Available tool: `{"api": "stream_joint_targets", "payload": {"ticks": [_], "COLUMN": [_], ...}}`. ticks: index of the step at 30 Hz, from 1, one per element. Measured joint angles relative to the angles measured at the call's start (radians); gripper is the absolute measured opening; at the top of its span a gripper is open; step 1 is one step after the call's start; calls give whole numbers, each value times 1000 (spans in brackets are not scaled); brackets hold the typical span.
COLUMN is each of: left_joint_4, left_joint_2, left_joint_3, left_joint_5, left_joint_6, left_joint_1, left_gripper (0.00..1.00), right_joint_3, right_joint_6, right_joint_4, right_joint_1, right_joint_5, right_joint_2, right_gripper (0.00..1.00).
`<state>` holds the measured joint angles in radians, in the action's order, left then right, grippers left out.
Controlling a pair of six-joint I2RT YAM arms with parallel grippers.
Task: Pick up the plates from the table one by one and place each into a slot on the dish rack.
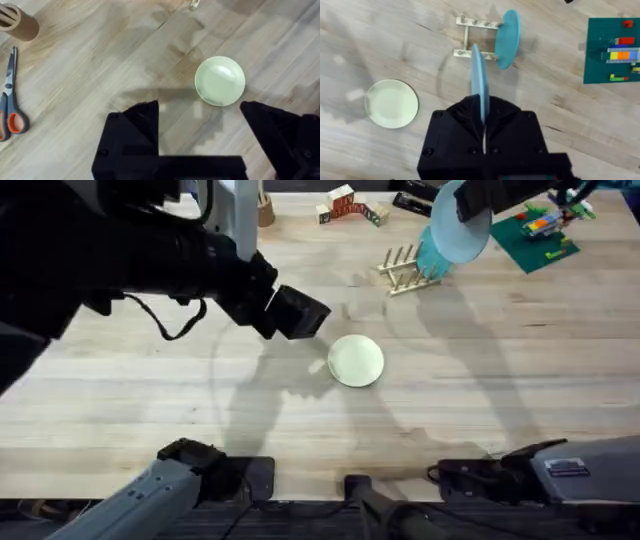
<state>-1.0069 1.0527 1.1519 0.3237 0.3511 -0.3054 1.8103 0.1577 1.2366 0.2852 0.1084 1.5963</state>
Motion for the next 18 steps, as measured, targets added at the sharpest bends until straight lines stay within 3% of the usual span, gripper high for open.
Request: {"api": "stream_joint_targets", "payload": {"ticks": [9,18], "left_joint_4": [0,0], "left_joint_2": [0,0], "left_joint_3": [0,0], "left_joint_5": [-3,-3], "left_joint_6": [0,0], "left_joint_1": [0,0], "left_gripper": [995,996], "right_joint_3": [0,0], "right_joint_6": [0,15], "right_joint_4": [-22,-71], "right_joint_1": [-14,-84], "right_joint_5": [9,8], "right_joint_2": [0,1], "right_gripper": [31,31]}}
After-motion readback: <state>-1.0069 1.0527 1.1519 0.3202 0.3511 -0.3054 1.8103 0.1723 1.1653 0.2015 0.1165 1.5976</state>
